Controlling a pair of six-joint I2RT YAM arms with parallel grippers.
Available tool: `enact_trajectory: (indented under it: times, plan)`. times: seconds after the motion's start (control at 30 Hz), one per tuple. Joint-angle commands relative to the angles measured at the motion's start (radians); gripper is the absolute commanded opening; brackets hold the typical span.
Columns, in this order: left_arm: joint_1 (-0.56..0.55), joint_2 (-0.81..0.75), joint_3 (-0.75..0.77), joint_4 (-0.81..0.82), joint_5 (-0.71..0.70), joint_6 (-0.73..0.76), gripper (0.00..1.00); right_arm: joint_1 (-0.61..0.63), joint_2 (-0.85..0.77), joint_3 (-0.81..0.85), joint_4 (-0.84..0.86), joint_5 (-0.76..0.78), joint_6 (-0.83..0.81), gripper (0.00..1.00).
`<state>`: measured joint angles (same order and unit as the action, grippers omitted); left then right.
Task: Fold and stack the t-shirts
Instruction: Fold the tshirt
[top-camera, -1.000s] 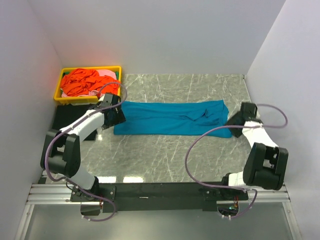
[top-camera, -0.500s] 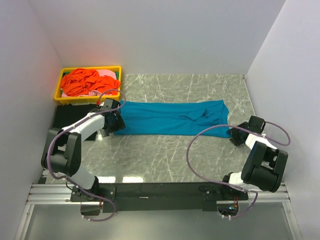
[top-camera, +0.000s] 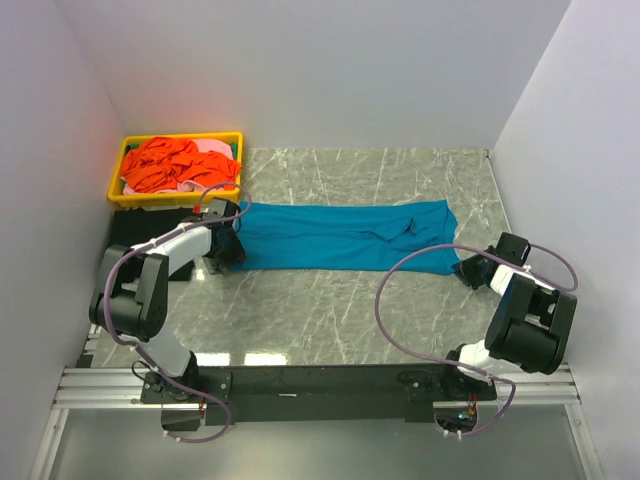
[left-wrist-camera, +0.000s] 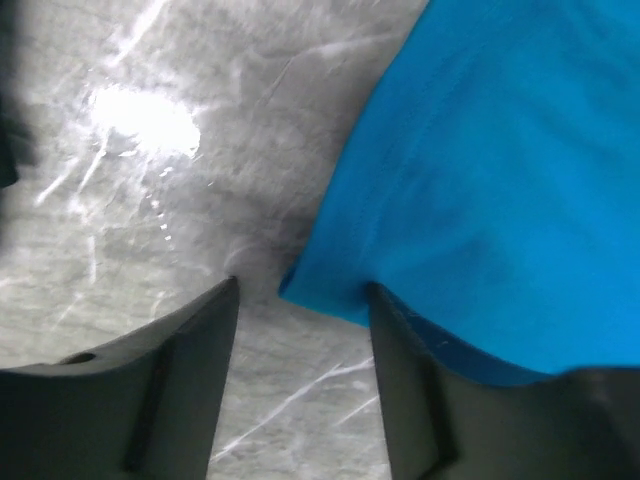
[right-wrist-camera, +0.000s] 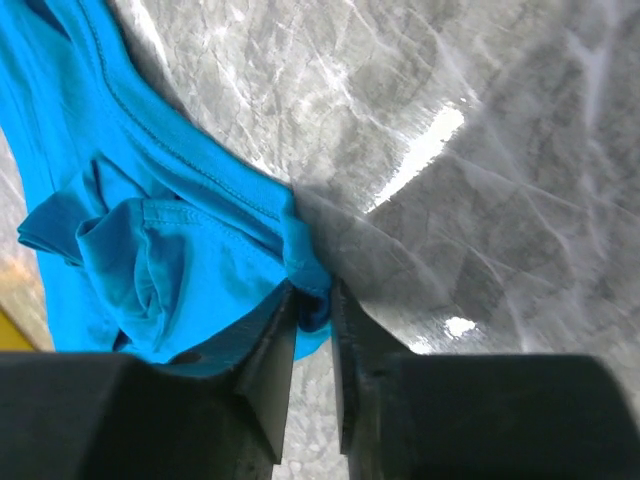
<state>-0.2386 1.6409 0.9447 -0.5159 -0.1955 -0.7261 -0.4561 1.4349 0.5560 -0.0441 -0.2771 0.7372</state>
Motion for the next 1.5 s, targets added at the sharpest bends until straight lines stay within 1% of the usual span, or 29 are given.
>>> enact_trajectory:
  times: [0.0,0.07,0.1,0.17,0.2,0.37,0.47,0.5,0.6,0.63,0.67,0.73,0.77,0.8,0.83,0.87,0.9,0.97,1.0,1.1,1.13,1.17,1.2,1.23,1.27,1.3,1.37,1.43,1.47]
  plan:
    - [0.005,0.034,0.025,0.025,0.016,-0.010,0.51,-0.009,0.041,-0.007,0.004,0.009,-0.013,0.24]
    - [0.007,0.046,0.029,0.021,-0.002,-0.009,0.41,-0.015,0.045,-0.005,0.012,0.001,-0.015,0.16]
    - [0.009,0.054,0.031,0.019,-0.008,-0.010,0.30,-0.016,0.044,-0.004,0.012,-0.002,-0.015,0.08]
    - [0.012,0.068,0.031,0.002,-0.024,-0.009,0.13,-0.021,0.039,0.007,-0.013,0.007,-0.016,0.00]
    - [0.013,0.071,0.028,-0.004,-0.028,-0.012,0.01,-0.023,0.033,0.010,-0.022,0.010,-0.019,0.00]
    - [0.015,0.008,-0.036,-0.061,-0.036,-0.053,0.01,-0.065,-0.045,0.025,-0.121,0.099,-0.058,0.00]
    - [0.015,-0.088,-0.142,-0.061,-0.015,-0.093,0.01,-0.102,-0.112,0.012,-0.161,0.170,-0.068,0.00]
    - [0.015,-0.136,-0.196,-0.064,0.008,-0.116,0.01,-0.110,-0.128,0.004,-0.169,0.180,-0.068,0.00]
    - [0.013,-0.232,-0.294,-0.062,0.056,-0.157,0.01,-0.154,-0.180,-0.033,-0.177,0.202,-0.065,0.00]
    - [0.016,-0.252,-0.311,-0.062,0.065,-0.167,0.01,-0.161,-0.188,-0.047,-0.177,0.207,-0.068,0.02]
    - [0.015,-0.271,-0.325,-0.065,0.071,-0.176,0.01,-0.167,-0.191,-0.048,-0.178,0.210,-0.073,0.06]
    - [0.015,-0.323,-0.354,-0.065,0.097,-0.194,0.05,-0.173,-0.191,-0.051,-0.189,0.217,-0.084,0.10]
    - [0.015,-0.338,-0.359,-0.065,0.102,-0.199,0.08,-0.173,-0.201,-0.053,-0.191,0.219,-0.085,0.15]
    - [0.015,-0.367,-0.356,-0.076,0.103,-0.206,0.18,-0.173,-0.215,-0.054,-0.191,0.216,-0.088,0.18]
    - [0.015,-0.383,-0.350,-0.084,0.093,-0.207,0.26,-0.173,-0.232,-0.060,-0.191,0.219,-0.090,0.25]
    - [0.015,-0.395,-0.342,-0.091,0.084,-0.205,0.34,-0.173,-0.272,-0.061,-0.194,0.229,-0.093,0.37]
    - [0.015,-0.421,-0.321,-0.098,0.074,-0.199,0.48,-0.170,-0.293,-0.059,-0.197,0.234,-0.094,0.42]
    - [0.015,-0.447,-0.293,-0.127,0.032,-0.191,0.62,-0.165,-0.365,-0.061,-0.200,0.227,-0.099,0.52]
    - [0.015,-0.469,-0.262,-0.134,0.019,-0.178,0.73,-0.147,-0.392,-0.057,-0.198,0.217,-0.102,0.54]
    - [0.015,-0.501,-0.196,-0.135,-0.045,-0.135,0.89,-0.078,-0.493,-0.062,-0.171,0.184,-0.096,0.57]
    - [0.015,-0.507,-0.181,-0.127,-0.051,-0.119,0.91,-0.002,-0.513,-0.061,-0.156,0.177,-0.094,0.57]
    - [0.015,-0.509,-0.166,-0.089,-0.050,-0.098,0.92,0.049,-0.539,-0.056,-0.149,0.176,-0.091,0.57]
    - [0.013,-0.510,-0.143,-0.063,-0.039,-0.038,0.94,0.094,-0.545,-0.050,-0.140,0.171,-0.087,0.58]
    - [0.012,-0.507,-0.133,-0.034,-0.036,-0.015,0.96,0.178,-0.545,-0.038,-0.114,0.142,-0.084,0.58]
    - [0.007,-0.504,-0.126,0.018,-0.035,0.008,0.97,0.215,-0.536,-0.034,-0.099,0.127,-0.076,0.59]
    - [0.005,-0.489,-0.115,0.051,-0.025,0.064,0.99,0.247,-0.525,-0.028,-0.083,0.113,-0.065,0.59]
    - [0.001,-0.466,-0.086,0.111,-0.024,0.106,0.99,0.339,-0.466,-0.024,-0.036,0.067,-0.052,0.60]
    - [-0.001,-0.420,-0.055,0.134,-0.006,0.163,0.99,0.391,-0.415,-0.015,0.016,0.041,-0.029,0.61]
    - [-0.004,-0.405,-0.022,0.145,-0.002,0.180,0.99,0.439,-0.365,-0.008,0.024,0.042,-0.019,0.62]
